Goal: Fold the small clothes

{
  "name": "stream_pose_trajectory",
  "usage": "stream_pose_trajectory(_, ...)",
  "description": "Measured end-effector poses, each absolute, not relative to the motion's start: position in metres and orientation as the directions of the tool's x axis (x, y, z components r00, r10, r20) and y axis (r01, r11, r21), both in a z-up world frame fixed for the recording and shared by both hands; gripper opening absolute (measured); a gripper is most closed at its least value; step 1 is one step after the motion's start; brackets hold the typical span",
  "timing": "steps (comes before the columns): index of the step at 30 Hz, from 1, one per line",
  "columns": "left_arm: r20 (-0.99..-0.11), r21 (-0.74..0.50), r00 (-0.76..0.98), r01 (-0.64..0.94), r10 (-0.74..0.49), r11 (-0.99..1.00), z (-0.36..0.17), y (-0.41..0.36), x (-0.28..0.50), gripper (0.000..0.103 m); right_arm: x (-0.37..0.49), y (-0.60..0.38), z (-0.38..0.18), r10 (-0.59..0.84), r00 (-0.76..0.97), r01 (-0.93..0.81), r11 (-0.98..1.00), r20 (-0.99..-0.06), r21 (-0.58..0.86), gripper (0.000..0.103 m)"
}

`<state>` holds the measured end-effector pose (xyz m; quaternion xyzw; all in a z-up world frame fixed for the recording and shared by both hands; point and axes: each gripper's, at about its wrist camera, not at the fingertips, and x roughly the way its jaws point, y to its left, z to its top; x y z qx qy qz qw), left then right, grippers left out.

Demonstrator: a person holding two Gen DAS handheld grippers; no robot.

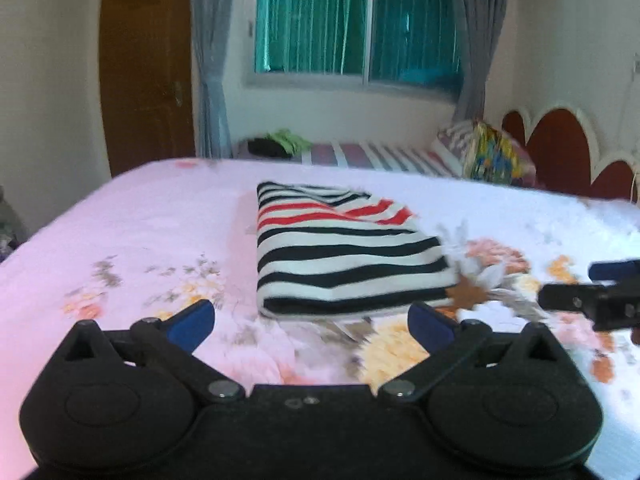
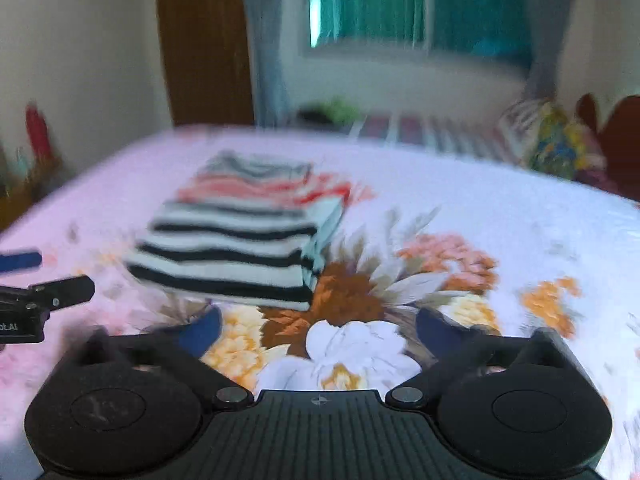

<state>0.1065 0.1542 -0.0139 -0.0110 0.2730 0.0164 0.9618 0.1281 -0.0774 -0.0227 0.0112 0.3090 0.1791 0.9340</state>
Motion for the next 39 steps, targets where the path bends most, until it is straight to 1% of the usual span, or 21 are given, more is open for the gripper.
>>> stream_pose_trajectory(3, -0.49, -0.027, 0.871, -0.027, 0.011, 0.999, 0.011, 0.139, 0.053, 0.102, 0.071, -0.095, -0.003, 0.334, 0.756, -0.297, 0.942, -0.563, 0.159, 0.103)
stream_pose_trajectory(6, -0.434, -0.065, 0.901, -0.007, -0.022, 0.998, 0.038, 0.13, 0.0, 0.102, 0.016, -0.105, 0.019, 0.337, 0.785, -0.302, 0.941, -0.519, 0.154, 0.103)
stream_pose_trajectory(10, -0.371, -0.027, 0.928, -0.032, 0.02, 0.999, 0.066, 0.117, -0.048, 0.102, -0.036, -0.107, 0.039, 0.331, 0.816, -0.299, 0.943, -0.474, 0.144, 0.103)
stream_pose_trajectory(14, -0.382, 0.023, 0.923, -0.03, 0.036, 0.999, 0.08, 0.109, -0.073, 0.102, -0.062, -0.101, 0.053, 0.316, 0.822, -0.288, 0.949, -0.473, 0.132, 0.103)
stream_pose_trajectory(20, -0.415, -0.015, 0.908, -0.068, 0.056, 0.998, 0.082, 0.112, -0.096, 0.102, -0.084, -0.094, 0.068, 0.316, 0.831, -0.302, 0.947, -0.457, 0.106, 0.103)
stream_pose_trajectory(25, -0.399, -0.032, 0.916, -0.063, 0.046, 0.997, 0.086, 0.115, -0.103, 0.102, -0.091, -0.092, 0.076, 0.328, 0.831, -0.316, 0.943, -0.449, 0.103, 0.103)
stream_pose_trajectory(32, -0.376, -0.023, 0.925, -0.06, 0.047, 0.998, 0.094, 0.113, -0.104, 0.102, -0.094, -0.093, 0.087, 0.334, 0.843, -0.32, 0.941, -0.422, 0.107, 0.103)
stream_pose_trajectory(39, -0.37, -0.007, 0.929, -0.031, 0.026, 1.0, 0.098, 0.108, -0.103, 0.102, -0.094, -0.1, 0.089, 0.325, 0.847, -0.301, 0.946, -0.421, 0.123, 0.103)
